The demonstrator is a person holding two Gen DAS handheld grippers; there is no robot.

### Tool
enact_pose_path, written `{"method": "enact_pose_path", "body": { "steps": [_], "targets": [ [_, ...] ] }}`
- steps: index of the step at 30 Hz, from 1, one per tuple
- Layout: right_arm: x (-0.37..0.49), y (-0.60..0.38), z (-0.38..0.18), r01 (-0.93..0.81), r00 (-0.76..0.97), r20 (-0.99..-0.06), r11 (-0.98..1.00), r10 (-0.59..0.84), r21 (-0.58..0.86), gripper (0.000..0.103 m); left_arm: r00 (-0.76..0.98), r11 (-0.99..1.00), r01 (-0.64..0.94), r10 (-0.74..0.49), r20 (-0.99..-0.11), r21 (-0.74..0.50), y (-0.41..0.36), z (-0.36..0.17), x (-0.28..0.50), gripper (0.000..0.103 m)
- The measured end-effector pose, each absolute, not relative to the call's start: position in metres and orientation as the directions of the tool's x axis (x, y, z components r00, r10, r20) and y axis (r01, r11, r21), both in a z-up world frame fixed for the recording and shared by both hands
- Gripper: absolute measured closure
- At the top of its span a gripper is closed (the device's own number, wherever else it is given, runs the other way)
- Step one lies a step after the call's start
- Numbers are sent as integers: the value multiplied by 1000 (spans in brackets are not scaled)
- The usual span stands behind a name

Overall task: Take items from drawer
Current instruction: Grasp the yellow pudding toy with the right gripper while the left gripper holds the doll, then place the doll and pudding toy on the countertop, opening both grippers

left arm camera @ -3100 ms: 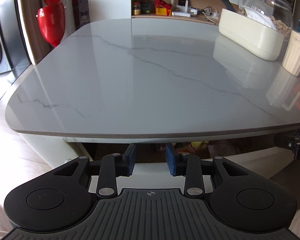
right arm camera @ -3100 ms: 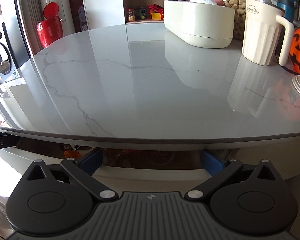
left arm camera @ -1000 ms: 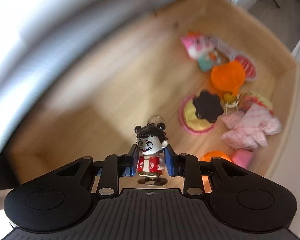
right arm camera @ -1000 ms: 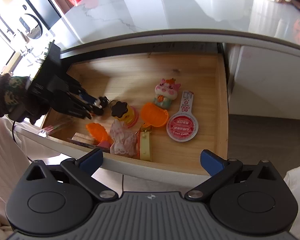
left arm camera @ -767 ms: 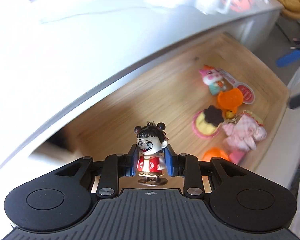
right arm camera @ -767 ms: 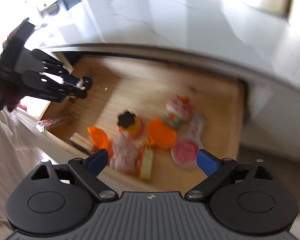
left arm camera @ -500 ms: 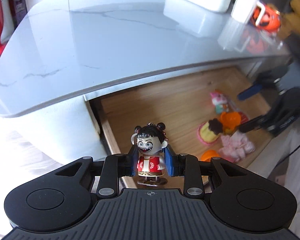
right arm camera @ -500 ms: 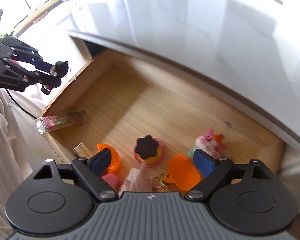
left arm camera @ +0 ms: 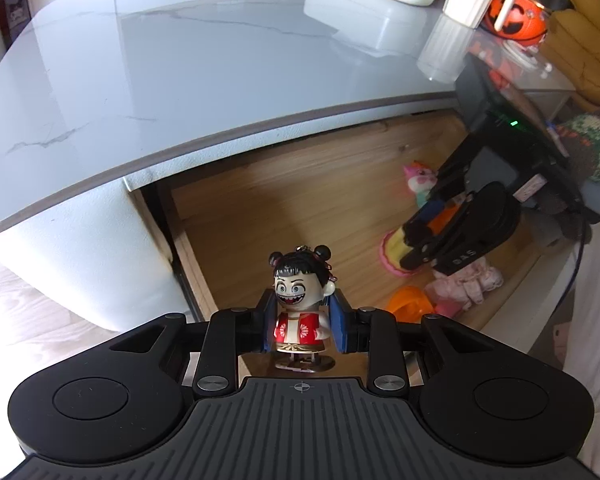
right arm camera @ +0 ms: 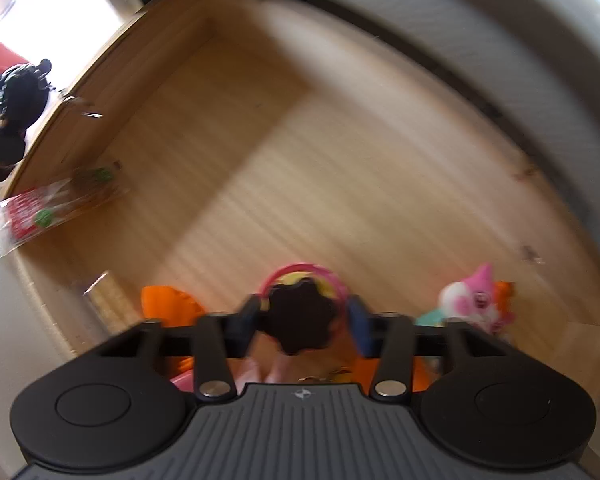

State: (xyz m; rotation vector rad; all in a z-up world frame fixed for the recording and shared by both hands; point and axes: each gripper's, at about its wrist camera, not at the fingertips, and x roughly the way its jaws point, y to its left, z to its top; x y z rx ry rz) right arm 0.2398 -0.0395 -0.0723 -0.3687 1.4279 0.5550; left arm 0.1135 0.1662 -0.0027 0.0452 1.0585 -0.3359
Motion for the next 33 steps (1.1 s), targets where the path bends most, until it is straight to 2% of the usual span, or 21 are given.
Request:
{"method": "enact_pose_path", "body": {
  "steps": [4,8,11,14,17,19,21,26,30,33],
  "targets": [
    [224,-46,-44,-607,118,-975,791,188,79,61,440,946,325,-160,-884,-10,153,-2,111,72],
    [205,-74,7,-589,216,-940,803,264,90,61,448,930,368,-171,-878,7,134,14,110,72],
    [189,-101,51,-551,305,-893,826,332,119,62,508,910,412,-196,-839,37,113,44,110,72],
    [189,-134,103,-511,440,-808,849,392,134,61,606,902,428,-236,-760,61,92,86,121,72],
    [204,-160,146,-438,572,-730,892,374,114,61,682,921,388,-303,-665,-21,84,120,152,72],
    [224,-172,161,-396,612,-708,911,352,111,61,658,920,369,-361,-661,-136,80,123,189,72],
    [251,-176,159,-374,591,-725,917,353,141,61,625,929,310,-361,-692,-204,75,108,229,72],
    [314,-169,113,-293,503,-810,941,301,168,61,614,972,204,-222,-757,-120,64,62,283,72],
    [336,-166,87,-270,481,-845,957,233,110,61,648,971,183,-236,-724,-153,67,47,289,70],
    [340,-169,83,-271,496,-832,955,247,122,58,670,970,206,-237,-704,-131,67,44,285,69]
  ]
}}
